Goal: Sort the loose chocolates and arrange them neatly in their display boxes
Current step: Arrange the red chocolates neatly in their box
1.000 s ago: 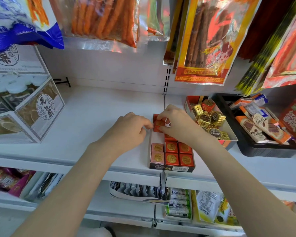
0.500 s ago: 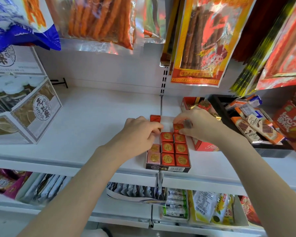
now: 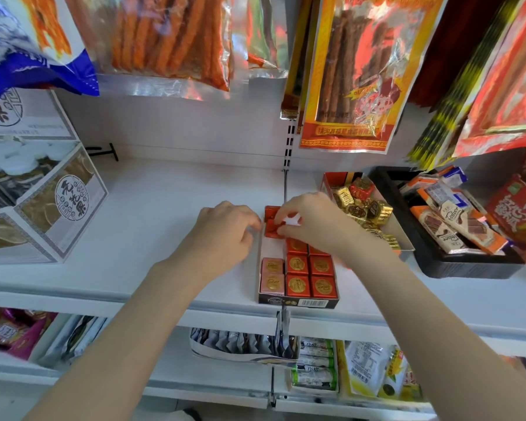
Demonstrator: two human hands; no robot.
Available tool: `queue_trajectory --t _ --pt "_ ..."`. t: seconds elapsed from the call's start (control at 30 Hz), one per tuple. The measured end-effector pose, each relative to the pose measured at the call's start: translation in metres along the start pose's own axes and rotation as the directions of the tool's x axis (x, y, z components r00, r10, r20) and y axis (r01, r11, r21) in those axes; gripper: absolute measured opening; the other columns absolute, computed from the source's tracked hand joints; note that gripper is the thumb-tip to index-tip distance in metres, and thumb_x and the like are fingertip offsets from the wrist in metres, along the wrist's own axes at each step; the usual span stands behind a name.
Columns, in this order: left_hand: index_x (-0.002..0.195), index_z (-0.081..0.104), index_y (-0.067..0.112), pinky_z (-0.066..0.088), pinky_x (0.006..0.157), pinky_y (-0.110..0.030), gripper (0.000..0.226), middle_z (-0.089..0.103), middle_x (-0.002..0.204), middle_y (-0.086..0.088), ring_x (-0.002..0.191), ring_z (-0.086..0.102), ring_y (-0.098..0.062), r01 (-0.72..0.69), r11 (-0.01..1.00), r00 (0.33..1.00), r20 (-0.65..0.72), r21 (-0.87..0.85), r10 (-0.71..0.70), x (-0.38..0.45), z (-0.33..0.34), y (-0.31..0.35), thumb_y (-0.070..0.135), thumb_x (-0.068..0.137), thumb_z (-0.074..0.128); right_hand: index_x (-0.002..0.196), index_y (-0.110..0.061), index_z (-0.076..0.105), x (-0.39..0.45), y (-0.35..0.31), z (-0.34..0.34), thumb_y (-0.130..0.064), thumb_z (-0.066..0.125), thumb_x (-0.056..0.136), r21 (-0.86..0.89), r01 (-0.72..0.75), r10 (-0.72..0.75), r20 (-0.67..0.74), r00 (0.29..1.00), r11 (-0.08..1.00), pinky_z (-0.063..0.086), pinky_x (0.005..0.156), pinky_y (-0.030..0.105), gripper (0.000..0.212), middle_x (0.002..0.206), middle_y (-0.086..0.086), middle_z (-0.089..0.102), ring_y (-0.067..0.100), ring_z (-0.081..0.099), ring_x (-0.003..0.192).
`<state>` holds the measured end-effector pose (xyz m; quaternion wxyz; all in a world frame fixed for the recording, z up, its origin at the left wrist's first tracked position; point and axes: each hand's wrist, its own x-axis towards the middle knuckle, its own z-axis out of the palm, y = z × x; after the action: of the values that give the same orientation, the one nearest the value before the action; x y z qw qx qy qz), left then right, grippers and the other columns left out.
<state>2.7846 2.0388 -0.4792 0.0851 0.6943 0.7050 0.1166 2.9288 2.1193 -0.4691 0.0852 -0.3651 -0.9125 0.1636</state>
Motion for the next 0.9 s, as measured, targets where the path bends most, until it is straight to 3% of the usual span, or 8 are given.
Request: queue_trajectory --t 0.1,0.2,0.47,0.7,0.8,0.9 --pt "0.121 0.057 0.023 0.034 0.102 -0.036 0.044 0.054 0.131 0.010 0.120 0.046 -0.018 -0.033 0.999 0.996 0.081 -0.007 0.034 0.000 0.005 -0.005 0.005 0.086 0.039 0.096 -0.016 0.071 0.009 -0.004 0.012 -0.022 0.060 0.084 -0.087 0.004 -0.003 0.014 1.000 0.996 0.048 0.087 0.036 0.017 0.103 0.008 0.065 0.024 0.056 0.098" --pt "0.122 0.056 0.022 0.036 0.101 -0.039 0.044 0.055 0.130 0.007 0.118 0.049 -0.020 -0.031 0.998 0.998 0.050 -0.046 0.034 0.000 0.005 -0.007 0.004 0.085 0.040 0.094 -0.015 0.069 0.012 -0.008 0.018 -0.018 0.061 0.082 -0.100 0.002 -0.002 -0.004 1.000 0.995 0.046 0.079 0.031 0.014 0.101 0.008 0.062 0.025 0.057 0.096" --pt "0.121 0.058 0.025 0.037 0.102 -0.040 0.048 0.057 0.127 0.008 0.117 0.051 -0.017 -0.053 0.990 0.998 0.027 -0.127 0.057 -0.001 0.004 -0.005 0.000 0.084 0.040 0.108 -0.013 0.060 0.006 -0.008 0.026 -0.013 0.057 0.084 -0.097 0.007 -0.012 -0.047 0.999 0.995 0.041 0.075 0.028 0.024 0.106 0.010 0.060 0.025 0.055 0.102" --pt "0.119 0.060 0.019 0.036 0.104 -0.038 0.043 0.057 0.129 0.006 0.119 0.050 -0.016 -0.047 0.990 0.998 0.023 -0.134 0.051 0.000 0.003 -0.006 0.001 0.086 0.039 0.105 -0.017 0.053 0.000 0.001 -0.002 -0.009 0.063 0.076 0.166 -0.012 0.031 -0.115 0.993 0.986 0.050 0.071 0.026 0.032 0.095 0.000 0.058 0.016 0.058 0.082" --pt "0.119 0.060 0.019 0.035 0.106 -0.036 0.041 0.056 0.130 0.007 0.120 0.049 -0.014 -0.049 0.989 0.998 0.028 -0.137 0.053 -0.001 0.002 -0.004 0.002 0.088 0.040 0.089 -0.018 0.053 -0.003 0.009 -0.007 -0.008 0.065 0.075 0.137 0.002 0.015 -0.126 0.992 0.991 0.051 0.075 0.029 0.021 0.095 -0.001 0.056 0.017 0.058 0.086" --pt "0.120 0.059 0.019 0.034 0.107 -0.035 0.042 0.054 0.132 0.007 0.122 0.048 -0.014 -0.041 0.989 0.998 0.031 -0.142 0.046 -0.001 0.002 -0.004 0.002 0.088 0.039 0.085 -0.018 0.055 -0.006 0.018 -0.003 -0.015 0.062 0.082 0.026 -0.002 0.002 -0.003 1.000 1.000 0.049 0.078 0.025 0.008 0.094 -0.003 0.058 0.015 0.056 0.090"
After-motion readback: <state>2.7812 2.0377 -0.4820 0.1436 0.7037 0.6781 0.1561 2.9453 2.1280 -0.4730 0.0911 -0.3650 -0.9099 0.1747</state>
